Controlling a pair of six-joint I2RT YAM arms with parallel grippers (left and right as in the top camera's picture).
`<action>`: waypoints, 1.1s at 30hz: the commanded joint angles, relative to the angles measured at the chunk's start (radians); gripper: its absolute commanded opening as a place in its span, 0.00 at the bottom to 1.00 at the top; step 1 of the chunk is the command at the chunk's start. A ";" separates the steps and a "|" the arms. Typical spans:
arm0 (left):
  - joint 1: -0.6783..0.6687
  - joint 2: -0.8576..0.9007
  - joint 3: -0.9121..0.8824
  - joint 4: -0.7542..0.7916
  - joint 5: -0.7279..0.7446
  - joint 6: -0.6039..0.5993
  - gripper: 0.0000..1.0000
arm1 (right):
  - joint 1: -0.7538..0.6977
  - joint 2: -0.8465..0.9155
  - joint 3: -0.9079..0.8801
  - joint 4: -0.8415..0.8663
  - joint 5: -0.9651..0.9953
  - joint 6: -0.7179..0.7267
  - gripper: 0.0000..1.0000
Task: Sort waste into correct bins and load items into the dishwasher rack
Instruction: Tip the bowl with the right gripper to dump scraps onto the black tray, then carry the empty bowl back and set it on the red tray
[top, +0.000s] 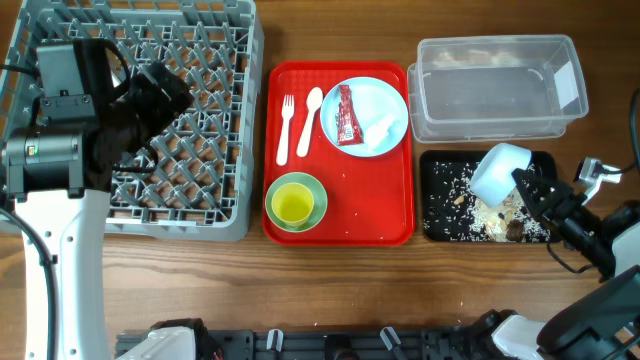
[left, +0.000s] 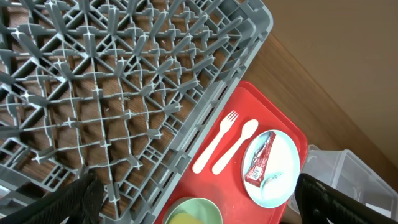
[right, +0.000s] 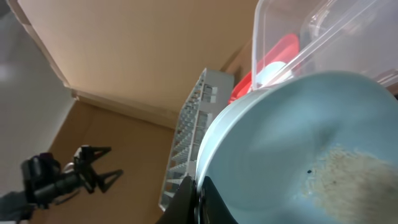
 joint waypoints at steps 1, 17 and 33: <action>0.005 0.004 0.009 0.000 0.008 -0.002 1.00 | -0.002 -0.018 -0.001 0.032 -0.060 0.067 0.04; 0.005 0.004 0.009 0.000 0.008 -0.002 1.00 | 0.013 -0.026 -0.001 0.110 -0.069 0.227 0.04; 0.005 0.004 0.009 0.000 0.008 -0.002 1.00 | 0.758 -0.355 0.406 0.137 0.982 0.777 0.04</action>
